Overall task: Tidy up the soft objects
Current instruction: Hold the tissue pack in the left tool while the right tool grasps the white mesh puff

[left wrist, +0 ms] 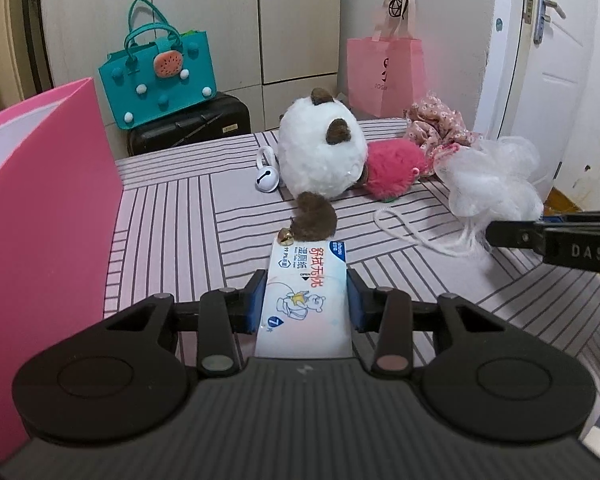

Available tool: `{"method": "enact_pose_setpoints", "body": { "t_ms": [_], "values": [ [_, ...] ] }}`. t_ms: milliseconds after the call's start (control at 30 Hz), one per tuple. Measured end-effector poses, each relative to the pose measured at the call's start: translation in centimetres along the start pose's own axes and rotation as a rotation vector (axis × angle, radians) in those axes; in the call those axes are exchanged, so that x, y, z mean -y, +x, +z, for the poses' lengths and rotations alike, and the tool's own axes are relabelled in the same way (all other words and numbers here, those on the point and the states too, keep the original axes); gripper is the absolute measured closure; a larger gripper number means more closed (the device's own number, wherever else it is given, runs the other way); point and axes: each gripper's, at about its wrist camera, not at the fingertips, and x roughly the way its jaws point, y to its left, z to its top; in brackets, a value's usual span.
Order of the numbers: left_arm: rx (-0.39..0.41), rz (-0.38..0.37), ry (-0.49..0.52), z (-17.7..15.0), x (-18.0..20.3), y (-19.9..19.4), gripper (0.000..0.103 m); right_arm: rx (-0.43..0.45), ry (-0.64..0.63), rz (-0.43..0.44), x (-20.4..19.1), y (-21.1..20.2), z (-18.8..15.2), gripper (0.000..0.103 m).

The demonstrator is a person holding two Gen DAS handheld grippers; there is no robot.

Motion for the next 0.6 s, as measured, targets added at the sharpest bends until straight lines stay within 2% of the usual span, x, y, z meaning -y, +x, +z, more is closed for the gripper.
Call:
{"method": "enact_pose_setpoints", "body": {
  "t_ms": [100, 233, 300, 367, 467, 600],
  "values": [
    [-0.006, -0.002, -0.01, -0.1, -0.1, -0.2, 0.064, -0.007, -0.024, 0.005, -0.2, -0.5, -0.2, 0.078],
    [-0.009, -0.001, -0.027, -0.2, -0.2, -0.5, 0.064, -0.029, -0.071, 0.047, -1.1, -1.3, -0.7, 0.066],
    [-0.009, 0.004, -0.032, -0.3, -0.2, -0.5, 0.064, -0.029, -0.091, 0.063, -1.4, -1.8, -0.9, 0.057],
    [-0.008, 0.006, -0.031, -0.4, -0.2, -0.5, 0.064, -0.011, -0.111, 0.053, -1.8, -2.3, -1.0, 0.037],
    [-0.006, 0.012, -0.028, -0.4, 0.0, -0.5, 0.064, 0.038, -0.153, 0.039, -1.9, -3.0, -0.9, 0.025],
    [-0.007, 0.01, -0.035, -0.4, 0.0, -0.5, 0.064, 0.068, -0.18, 0.037, -1.8, -3.1, -0.3, 0.023]
  ]
}}
